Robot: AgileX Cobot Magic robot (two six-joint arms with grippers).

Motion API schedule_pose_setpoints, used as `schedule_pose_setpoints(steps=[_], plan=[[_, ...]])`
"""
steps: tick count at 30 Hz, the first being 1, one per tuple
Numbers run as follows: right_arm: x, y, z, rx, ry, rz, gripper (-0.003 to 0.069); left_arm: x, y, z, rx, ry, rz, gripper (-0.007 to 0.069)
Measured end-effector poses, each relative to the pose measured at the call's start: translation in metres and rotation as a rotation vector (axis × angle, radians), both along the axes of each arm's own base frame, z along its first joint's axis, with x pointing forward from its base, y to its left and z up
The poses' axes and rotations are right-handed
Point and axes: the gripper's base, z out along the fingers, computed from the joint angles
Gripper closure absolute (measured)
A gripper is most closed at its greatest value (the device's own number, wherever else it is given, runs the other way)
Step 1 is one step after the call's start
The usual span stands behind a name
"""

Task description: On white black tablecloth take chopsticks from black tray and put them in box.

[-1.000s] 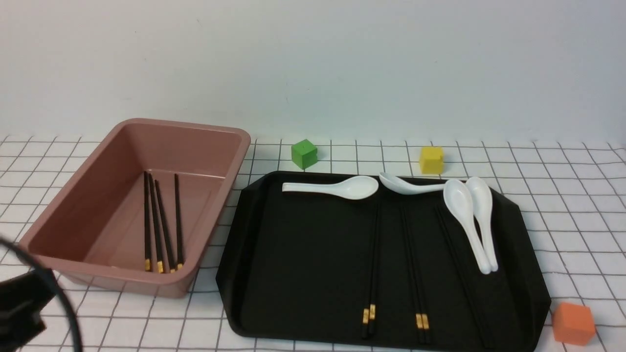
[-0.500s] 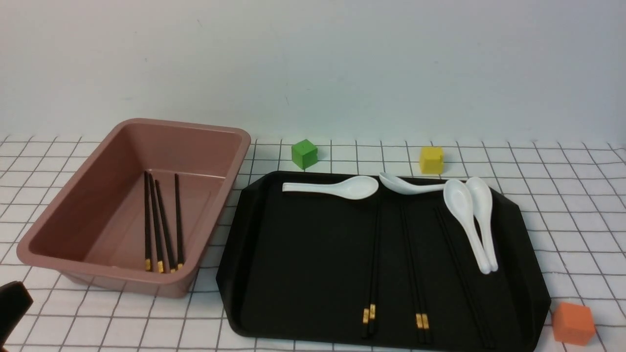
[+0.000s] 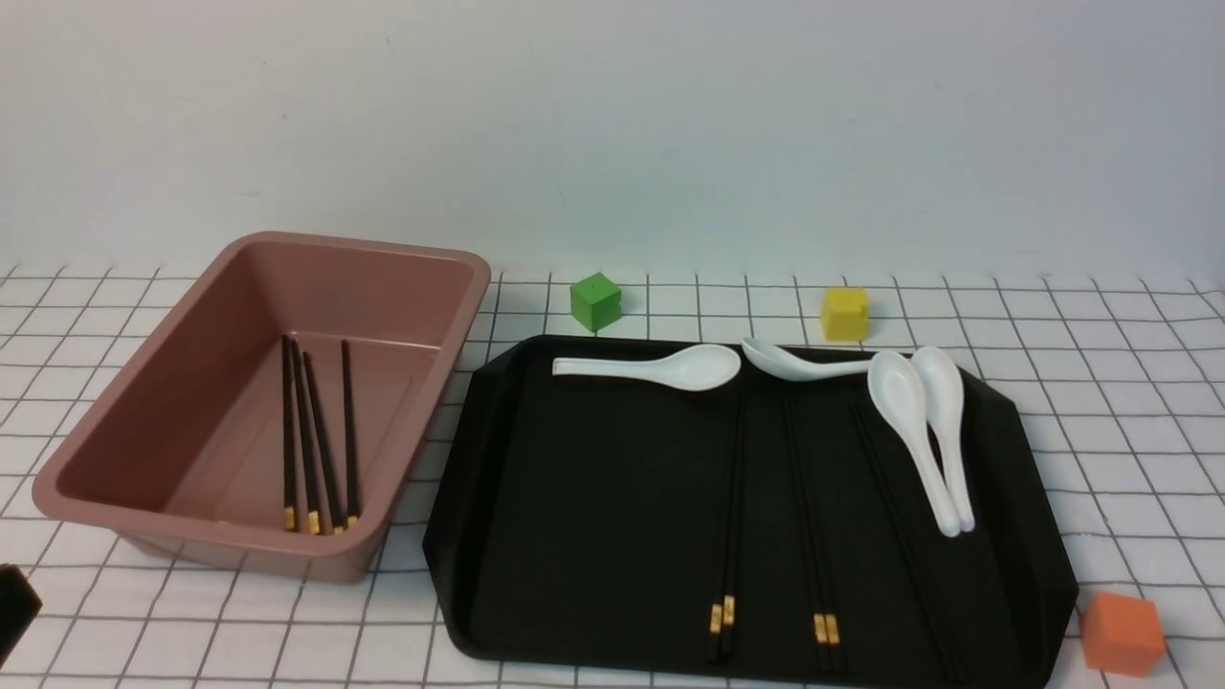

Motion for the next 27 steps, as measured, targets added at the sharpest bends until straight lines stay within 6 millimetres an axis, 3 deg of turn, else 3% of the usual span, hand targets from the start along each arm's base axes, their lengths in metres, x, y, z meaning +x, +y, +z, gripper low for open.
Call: schedule_pose_setpoints(steps=[2,4,5,6,10,27], plan=[[0.000,0.000,0.000,0.000,0.000,0.000,0.0419,-0.003,0.001,-0.008,0.010,-0.011,0.006,0.0637],[0.000,0.000,0.000,0.000,0.000,0.000,0.0419,-0.008,0.003,-0.032,0.026,-0.016,0.029,0.0637],[0.000,0.000,0.000,0.000,0.000,0.000,0.0419,-0.008,0.004,-0.032,0.027,-0.016,0.031,0.0637],[0.000,0.000,0.000,0.000,0.000,0.000,0.0419,-0.008,0.005,-0.052,0.032,0.018,0.061,0.0637],[0.000,0.000,0.000,0.000,0.000,0.000,0.0419,-0.007,0.008,-0.078,0.047,0.120,0.119,0.0636],[0.000,0.000,0.000,0.000,0.000,0.000,0.0419,-0.008,0.008,-0.084,0.060,0.172,0.119,0.0623]])
